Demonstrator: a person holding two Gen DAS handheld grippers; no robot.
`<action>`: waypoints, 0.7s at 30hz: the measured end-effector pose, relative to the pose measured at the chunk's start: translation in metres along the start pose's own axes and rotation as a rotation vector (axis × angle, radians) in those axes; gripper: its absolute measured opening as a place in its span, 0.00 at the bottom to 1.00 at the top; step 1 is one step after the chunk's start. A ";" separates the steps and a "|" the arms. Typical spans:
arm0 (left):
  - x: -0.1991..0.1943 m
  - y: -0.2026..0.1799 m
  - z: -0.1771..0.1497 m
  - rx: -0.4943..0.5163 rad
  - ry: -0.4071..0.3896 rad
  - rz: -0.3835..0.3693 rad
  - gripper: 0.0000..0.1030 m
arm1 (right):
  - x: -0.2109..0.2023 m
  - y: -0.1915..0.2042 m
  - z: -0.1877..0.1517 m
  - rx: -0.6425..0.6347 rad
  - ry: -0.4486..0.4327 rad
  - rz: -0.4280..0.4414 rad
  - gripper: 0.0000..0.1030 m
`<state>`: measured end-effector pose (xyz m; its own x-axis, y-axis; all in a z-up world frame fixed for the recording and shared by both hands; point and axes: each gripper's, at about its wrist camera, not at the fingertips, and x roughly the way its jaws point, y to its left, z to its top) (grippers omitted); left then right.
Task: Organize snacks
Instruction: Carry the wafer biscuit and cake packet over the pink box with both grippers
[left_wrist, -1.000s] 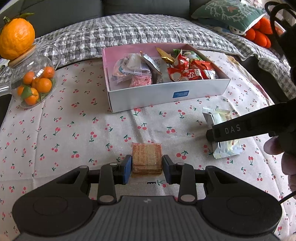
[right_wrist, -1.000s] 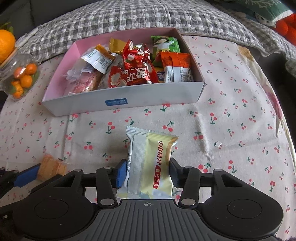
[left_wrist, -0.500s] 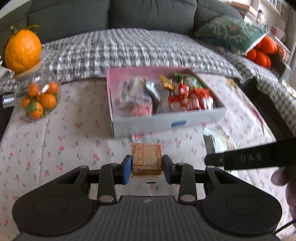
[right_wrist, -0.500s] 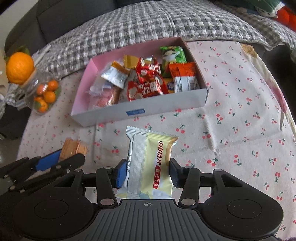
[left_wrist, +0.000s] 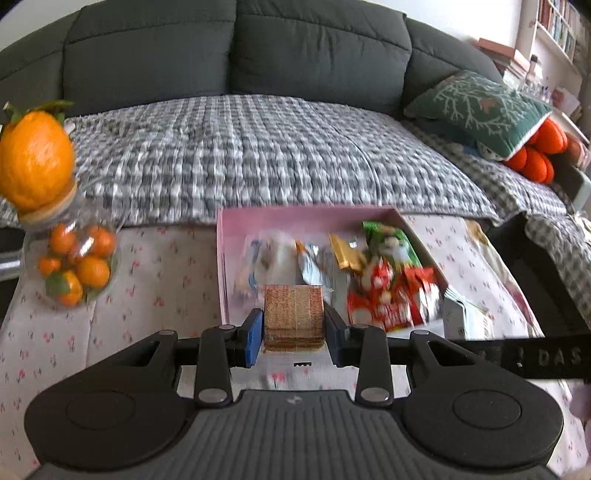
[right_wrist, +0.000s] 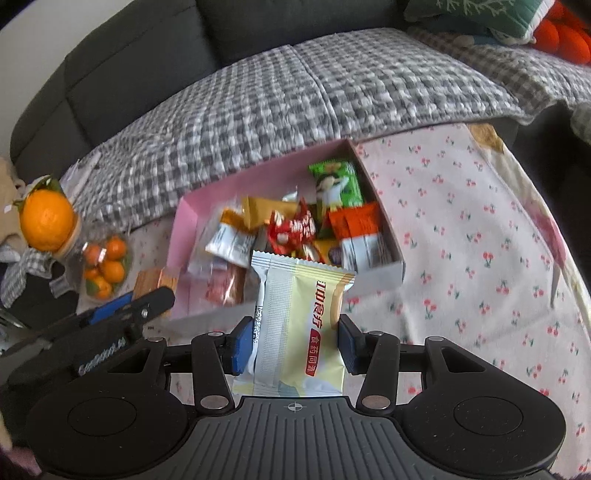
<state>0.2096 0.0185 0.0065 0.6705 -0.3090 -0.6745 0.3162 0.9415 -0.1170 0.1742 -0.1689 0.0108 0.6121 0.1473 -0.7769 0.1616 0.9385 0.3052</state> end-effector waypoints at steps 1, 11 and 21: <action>0.004 0.000 0.004 0.003 -0.005 0.005 0.31 | 0.002 0.000 0.003 -0.001 -0.003 0.001 0.45; 0.049 0.007 0.035 -0.012 -0.043 0.030 0.31 | 0.024 -0.006 0.036 0.012 -0.029 -0.007 0.45; 0.088 0.018 0.046 -0.088 -0.037 -0.054 0.42 | 0.049 -0.004 0.062 -0.002 -0.037 -0.024 0.45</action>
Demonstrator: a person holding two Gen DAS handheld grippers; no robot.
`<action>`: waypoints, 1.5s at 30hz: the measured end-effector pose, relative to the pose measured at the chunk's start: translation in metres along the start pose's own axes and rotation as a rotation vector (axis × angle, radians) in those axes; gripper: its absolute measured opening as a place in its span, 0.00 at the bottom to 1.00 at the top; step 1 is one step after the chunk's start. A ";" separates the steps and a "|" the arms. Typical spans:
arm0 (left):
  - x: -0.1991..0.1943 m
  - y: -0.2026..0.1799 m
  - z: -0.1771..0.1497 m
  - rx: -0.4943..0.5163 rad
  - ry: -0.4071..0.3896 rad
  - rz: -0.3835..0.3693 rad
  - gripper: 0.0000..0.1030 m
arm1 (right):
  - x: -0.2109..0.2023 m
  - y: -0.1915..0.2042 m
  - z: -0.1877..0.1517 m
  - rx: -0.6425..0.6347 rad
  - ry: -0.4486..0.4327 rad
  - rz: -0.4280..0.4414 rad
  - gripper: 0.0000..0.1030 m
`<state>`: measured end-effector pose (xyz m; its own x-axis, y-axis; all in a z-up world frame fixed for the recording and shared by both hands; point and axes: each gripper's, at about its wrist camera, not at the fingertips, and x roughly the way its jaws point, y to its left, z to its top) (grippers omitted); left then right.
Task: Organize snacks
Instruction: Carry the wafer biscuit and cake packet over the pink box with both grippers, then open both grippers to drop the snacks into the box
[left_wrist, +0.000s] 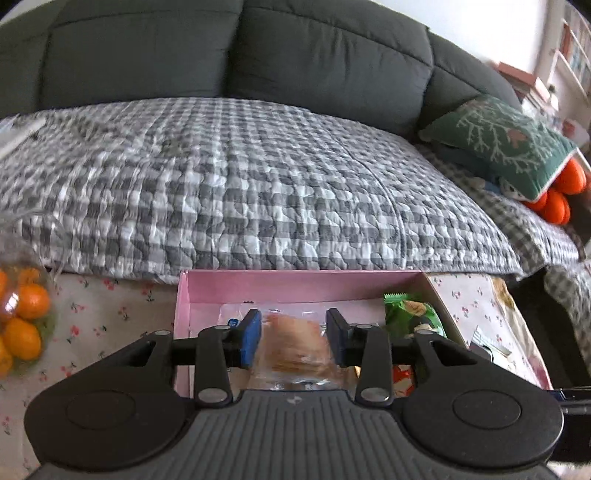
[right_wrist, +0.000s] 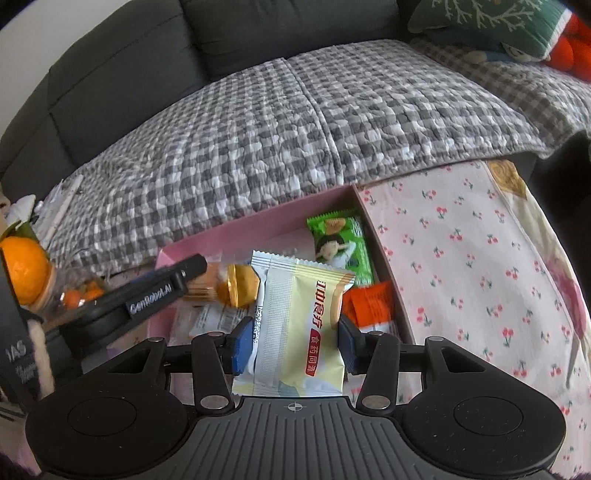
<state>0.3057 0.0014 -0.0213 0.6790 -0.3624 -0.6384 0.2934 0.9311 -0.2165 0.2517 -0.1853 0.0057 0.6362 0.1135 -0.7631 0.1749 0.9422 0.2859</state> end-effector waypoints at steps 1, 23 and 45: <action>0.000 0.001 -0.001 -0.002 -0.005 0.001 0.47 | 0.003 0.001 0.004 -0.003 -0.005 -0.002 0.45; -0.010 0.007 -0.014 0.052 0.027 0.041 0.67 | 0.071 0.017 0.054 -0.004 -0.033 -0.085 0.59; -0.069 -0.014 -0.031 0.073 0.051 0.081 0.95 | -0.010 0.008 0.007 -0.068 -0.051 -0.005 0.79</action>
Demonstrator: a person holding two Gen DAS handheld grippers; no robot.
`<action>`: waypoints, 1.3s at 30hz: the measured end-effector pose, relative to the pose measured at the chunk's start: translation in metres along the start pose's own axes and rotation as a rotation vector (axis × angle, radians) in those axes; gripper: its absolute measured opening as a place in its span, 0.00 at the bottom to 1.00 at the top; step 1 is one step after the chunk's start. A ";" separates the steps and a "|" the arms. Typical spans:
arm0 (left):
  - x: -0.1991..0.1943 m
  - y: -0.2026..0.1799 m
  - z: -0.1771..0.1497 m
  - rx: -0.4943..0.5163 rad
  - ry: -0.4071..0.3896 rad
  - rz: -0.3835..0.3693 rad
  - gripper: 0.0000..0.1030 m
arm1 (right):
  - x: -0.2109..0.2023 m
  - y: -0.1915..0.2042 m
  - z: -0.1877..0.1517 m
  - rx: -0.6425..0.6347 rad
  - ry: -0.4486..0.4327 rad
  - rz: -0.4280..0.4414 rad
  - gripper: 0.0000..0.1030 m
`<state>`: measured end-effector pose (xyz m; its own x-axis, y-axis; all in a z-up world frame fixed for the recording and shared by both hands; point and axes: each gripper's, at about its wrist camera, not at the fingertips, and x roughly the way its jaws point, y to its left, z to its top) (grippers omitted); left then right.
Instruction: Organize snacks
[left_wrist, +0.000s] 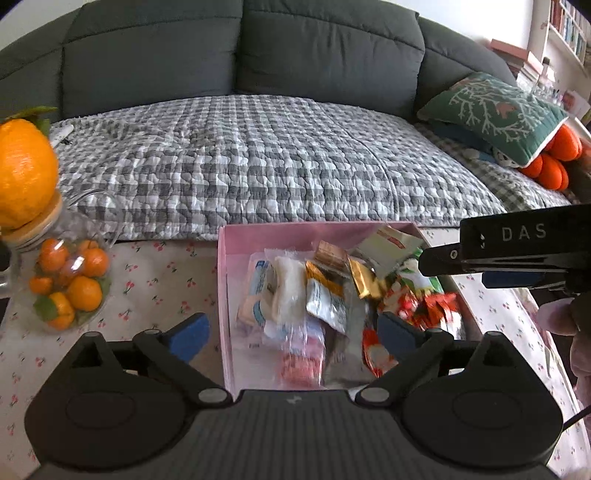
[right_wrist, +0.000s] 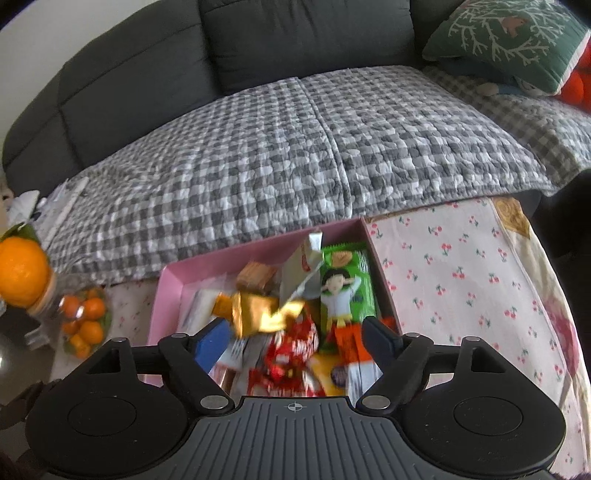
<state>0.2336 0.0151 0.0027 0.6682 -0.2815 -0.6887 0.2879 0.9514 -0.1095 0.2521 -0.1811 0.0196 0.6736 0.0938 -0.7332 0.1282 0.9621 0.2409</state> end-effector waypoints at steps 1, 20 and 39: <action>-0.004 -0.001 -0.002 0.001 0.000 0.002 0.96 | -0.004 0.000 -0.004 -0.005 0.002 0.000 0.79; -0.063 -0.017 -0.052 -0.004 0.026 0.043 0.99 | -0.078 -0.005 -0.081 -0.041 -0.032 0.055 0.86; -0.077 -0.031 -0.090 -0.055 0.116 0.068 0.99 | -0.095 -0.014 -0.134 -0.053 0.013 0.003 0.87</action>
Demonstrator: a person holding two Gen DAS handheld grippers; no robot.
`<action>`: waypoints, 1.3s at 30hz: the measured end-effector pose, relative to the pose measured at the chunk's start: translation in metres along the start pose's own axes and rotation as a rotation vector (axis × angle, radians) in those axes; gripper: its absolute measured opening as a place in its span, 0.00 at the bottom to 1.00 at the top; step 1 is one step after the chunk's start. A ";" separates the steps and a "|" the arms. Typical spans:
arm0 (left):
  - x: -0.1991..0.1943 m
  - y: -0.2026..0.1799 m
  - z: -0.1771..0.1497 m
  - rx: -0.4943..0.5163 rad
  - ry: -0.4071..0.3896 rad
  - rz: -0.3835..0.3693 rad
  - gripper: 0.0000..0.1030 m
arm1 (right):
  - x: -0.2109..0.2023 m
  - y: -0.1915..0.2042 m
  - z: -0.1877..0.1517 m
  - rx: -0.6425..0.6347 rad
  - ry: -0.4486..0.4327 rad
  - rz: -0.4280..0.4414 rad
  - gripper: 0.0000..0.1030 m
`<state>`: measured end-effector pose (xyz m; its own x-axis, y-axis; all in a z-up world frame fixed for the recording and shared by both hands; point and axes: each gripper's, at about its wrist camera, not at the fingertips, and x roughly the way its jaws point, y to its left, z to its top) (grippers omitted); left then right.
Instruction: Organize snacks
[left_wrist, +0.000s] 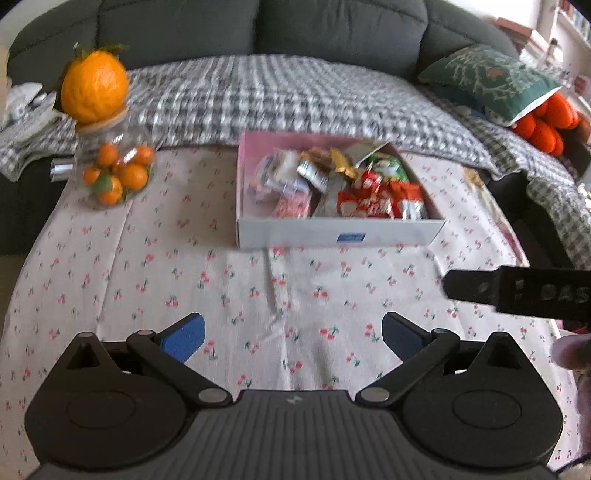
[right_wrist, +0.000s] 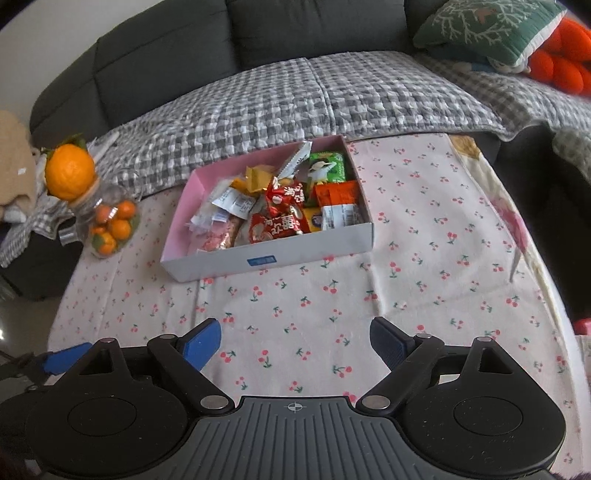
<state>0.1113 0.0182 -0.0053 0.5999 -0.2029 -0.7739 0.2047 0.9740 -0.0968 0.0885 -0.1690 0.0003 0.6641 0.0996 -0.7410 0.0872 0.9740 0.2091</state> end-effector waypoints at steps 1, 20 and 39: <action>0.001 0.000 -0.001 -0.001 0.007 0.009 0.99 | -0.002 0.000 -0.001 -0.007 -0.007 -0.014 0.87; -0.001 -0.006 -0.004 0.032 0.024 0.119 0.99 | 0.001 0.005 -0.009 -0.067 0.022 -0.101 0.91; -0.001 -0.006 -0.004 0.042 0.038 0.140 1.00 | 0.003 0.007 -0.010 -0.072 0.031 -0.108 0.92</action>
<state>0.1060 0.0129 -0.0063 0.5954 -0.0612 -0.8011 0.1536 0.9874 0.0387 0.0834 -0.1598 -0.0069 0.6300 -0.0018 -0.7766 0.1031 0.9913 0.0813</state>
